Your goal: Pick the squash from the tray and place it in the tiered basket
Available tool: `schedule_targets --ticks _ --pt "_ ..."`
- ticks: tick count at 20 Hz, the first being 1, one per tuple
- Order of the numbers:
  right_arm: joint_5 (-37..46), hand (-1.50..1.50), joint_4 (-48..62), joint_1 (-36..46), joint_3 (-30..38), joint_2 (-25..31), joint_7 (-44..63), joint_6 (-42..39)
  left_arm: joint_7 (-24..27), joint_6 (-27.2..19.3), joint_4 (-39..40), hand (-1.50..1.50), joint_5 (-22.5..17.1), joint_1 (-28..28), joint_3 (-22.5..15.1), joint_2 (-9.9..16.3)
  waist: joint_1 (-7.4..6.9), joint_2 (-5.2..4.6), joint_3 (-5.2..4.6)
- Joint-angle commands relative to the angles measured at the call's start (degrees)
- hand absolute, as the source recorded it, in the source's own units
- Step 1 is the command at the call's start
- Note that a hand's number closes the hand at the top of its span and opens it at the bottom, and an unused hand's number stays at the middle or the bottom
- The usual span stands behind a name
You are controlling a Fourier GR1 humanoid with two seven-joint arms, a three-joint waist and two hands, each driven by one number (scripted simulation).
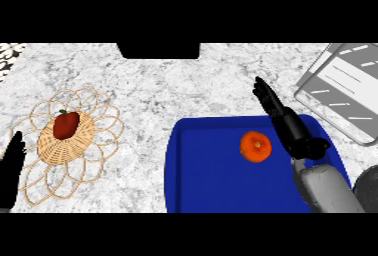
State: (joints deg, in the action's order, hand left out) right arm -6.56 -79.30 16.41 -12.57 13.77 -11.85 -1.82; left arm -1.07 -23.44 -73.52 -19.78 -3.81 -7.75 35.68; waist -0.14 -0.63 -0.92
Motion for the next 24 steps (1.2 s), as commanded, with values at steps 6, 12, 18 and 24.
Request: schedule_targets --ticks 6,12,18,24 --pt "-28.41 1.5 6.38 -14.26 12.76 -13.44 -9.45 -2.96 0.51 6.98 -1.98 0.0 -2.25 0.2 -2.03 -1.49 2.61 -0.48 1.79" --pt "-17.13 -1.5 6.11 -21.33 10.84 -13.67 -23.29 20.01 -0.04 11.7 -2.83 0.0 -4.11 -0.96 -2.29 -0.77 1.22 0.65 0.82" --pt "0.84 -1.5 6.1 -24.83 3.78 1.73 -1.8 30.32 -0.56 12.52 -3.16 0.0 -3.25 0.71 -3.37 -1.03 0.7 0.23 0.21" --pt "2.71 -1.5 -3.72 -21.74 -3.76 10.63 19.47 22.3 -1.74 13.35 -3.5 0.0 -3.47 2.41 -2.51 -0.34 -0.35 0.52 0.51"
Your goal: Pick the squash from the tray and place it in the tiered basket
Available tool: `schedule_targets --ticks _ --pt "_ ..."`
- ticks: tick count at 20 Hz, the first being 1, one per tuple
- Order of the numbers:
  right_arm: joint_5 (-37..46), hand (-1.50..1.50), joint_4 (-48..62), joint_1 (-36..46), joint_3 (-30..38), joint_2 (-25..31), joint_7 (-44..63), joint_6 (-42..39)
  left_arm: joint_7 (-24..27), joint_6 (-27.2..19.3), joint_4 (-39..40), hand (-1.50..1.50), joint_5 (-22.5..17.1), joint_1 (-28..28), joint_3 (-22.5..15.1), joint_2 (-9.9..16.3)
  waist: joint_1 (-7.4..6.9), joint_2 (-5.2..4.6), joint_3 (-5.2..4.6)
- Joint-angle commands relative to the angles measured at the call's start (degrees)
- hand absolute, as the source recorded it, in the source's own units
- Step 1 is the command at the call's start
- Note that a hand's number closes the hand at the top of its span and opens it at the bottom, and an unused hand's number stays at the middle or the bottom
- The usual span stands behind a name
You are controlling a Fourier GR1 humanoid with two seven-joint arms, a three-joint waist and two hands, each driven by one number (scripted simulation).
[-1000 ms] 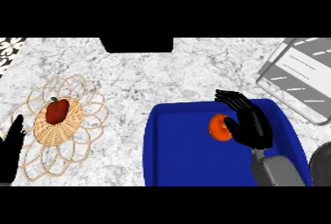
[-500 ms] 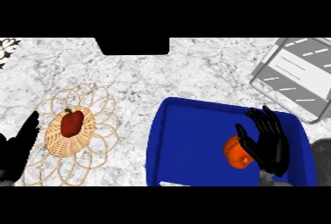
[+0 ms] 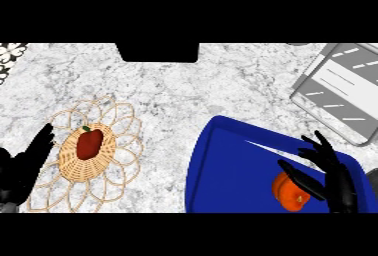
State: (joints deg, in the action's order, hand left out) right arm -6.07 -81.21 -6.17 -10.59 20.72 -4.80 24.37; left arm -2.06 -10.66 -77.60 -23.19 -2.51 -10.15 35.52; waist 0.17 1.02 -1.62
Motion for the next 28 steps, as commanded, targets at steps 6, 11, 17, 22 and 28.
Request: schedule_targets --ticks 6,11,17,22,28 --pt "2.58 -1.5 -17.85 7.84 -7.7 9.52 36.22 -6.59 0.93 1.57 2.16 0.0 0.38 -1.29 -0.38 -2.21 -0.44 -0.85 1.4" --pt "2.2 -1.5 -20.47 17.12 -9.42 8.08 53.65 -8.3 1.62 3.33 3.24 0.0 0.52 -1.14 0.97 -2.44 -0.79 -1.04 1.49" --pt "-1.69 -1.5 -17.64 19.35 -5.68 9.55 60.43 -16.46 -0.74 3.07 1.08 0.0 2.45 -1.32 2.4 -3.42 -0.5 -1.01 1.6" --pt "1.39 -1.5 -25.0 14.43 -4.96 10.39 67.25 -16.32 -0.69 5.27 5.04 0.0 3.51 2.23 5.53 -4.22 0.05 -0.97 1.59" --pt "-0.09 -1.5 -22.17 10.71 -1.35 6.91 62.25 -19.82 -3.74 4.6 -1.92 0.0 6.16 -1.5 6.28 -6.08 -0.27 -0.97 1.63"
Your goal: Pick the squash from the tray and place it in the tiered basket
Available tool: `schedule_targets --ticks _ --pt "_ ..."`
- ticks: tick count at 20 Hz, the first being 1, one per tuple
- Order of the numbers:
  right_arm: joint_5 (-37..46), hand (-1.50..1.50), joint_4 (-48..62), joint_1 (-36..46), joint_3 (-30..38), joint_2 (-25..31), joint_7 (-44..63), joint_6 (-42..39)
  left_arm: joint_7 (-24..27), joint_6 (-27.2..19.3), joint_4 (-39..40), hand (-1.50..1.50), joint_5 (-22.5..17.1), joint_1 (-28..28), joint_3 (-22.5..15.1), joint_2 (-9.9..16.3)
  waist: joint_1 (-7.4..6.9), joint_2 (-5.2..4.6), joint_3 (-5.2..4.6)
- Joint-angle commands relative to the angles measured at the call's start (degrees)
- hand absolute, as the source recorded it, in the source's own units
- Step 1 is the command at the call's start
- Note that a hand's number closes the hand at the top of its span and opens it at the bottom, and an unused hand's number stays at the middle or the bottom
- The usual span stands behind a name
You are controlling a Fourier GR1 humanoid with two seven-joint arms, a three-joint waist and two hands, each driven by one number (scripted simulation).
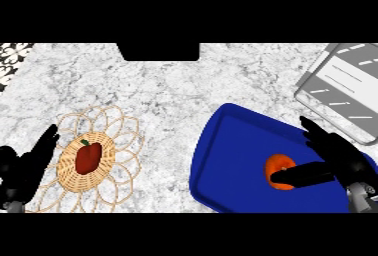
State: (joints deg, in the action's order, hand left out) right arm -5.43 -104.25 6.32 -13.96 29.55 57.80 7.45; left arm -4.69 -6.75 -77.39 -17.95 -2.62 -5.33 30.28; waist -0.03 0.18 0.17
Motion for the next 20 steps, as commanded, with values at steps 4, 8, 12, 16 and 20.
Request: schedule_targets --ticks 4,8,12,16,20 --pt "0.09 -1.5 4.11 1.61 3.02 -4.1 0.38 -5.14 -0.27 4.24 1.09 0.0 1.49 0.25 4.31 -0.85 -0.16 -0.18 -0.17" --pt "3.65 -1.5 5.73 -0.73 1.8 -7.52 -4.06 -5.09 0.27 4.63 1.33 0.0 3.78 -0.91 4.39 -3.49 -0.17 -0.18 -0.17" --pt "5.53 -1.5 5.16 -4.14 2.89 -10.35 -6.21 -5.15 -3.12 5.35 -1.62 0.0 4.56 -0.6 6.89 -3.75 -0.09 -0.15 -0.16" --pt "8.4 -1.5 8.89 -0.99 3.76 -12.74 -8.58 -6.54 -0.43 5.29 0.85 0.0 8.27 -0.76 6.81 -7.09 -0.08 -0.17 -0.17" --pt "8.41 -1.5 8.64 -3.15 6.54 -12.62 -10.07 -8.76 -2.12 7.52 -1.61 0.0 8.14 -1.8 9.67 -6.57 -0.05 -0.14 -0.17"
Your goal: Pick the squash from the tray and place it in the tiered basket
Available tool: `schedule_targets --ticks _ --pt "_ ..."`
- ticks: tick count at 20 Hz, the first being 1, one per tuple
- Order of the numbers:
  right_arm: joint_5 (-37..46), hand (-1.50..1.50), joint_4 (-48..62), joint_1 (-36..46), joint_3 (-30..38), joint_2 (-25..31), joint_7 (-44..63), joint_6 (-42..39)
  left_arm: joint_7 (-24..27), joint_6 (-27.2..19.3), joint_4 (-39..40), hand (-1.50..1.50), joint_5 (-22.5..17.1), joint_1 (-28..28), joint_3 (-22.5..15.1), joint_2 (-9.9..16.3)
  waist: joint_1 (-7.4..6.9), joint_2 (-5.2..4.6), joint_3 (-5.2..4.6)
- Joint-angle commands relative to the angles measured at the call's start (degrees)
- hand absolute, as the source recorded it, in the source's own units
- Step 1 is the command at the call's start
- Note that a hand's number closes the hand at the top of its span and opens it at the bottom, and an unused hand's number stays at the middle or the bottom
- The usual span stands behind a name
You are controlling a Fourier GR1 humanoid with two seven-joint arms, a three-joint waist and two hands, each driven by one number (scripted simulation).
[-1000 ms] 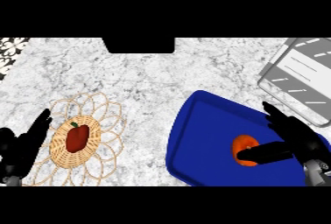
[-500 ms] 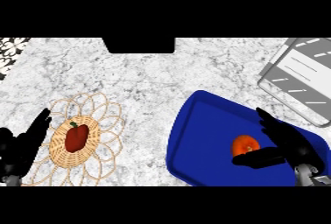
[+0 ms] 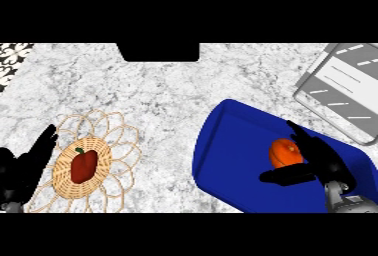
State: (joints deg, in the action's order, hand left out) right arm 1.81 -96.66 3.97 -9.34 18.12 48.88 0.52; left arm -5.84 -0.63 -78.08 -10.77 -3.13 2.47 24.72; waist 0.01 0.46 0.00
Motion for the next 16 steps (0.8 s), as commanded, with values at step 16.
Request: schedule_targets --ticks 16 --pt "5.25 -1.5 11.92 7.54 0.94 -8.55 -3.1 0.44 0.21 2.83 -4.53 0.0 3.59 -5.62 1.67 -4.26 -0.94 -0.44 0.02"
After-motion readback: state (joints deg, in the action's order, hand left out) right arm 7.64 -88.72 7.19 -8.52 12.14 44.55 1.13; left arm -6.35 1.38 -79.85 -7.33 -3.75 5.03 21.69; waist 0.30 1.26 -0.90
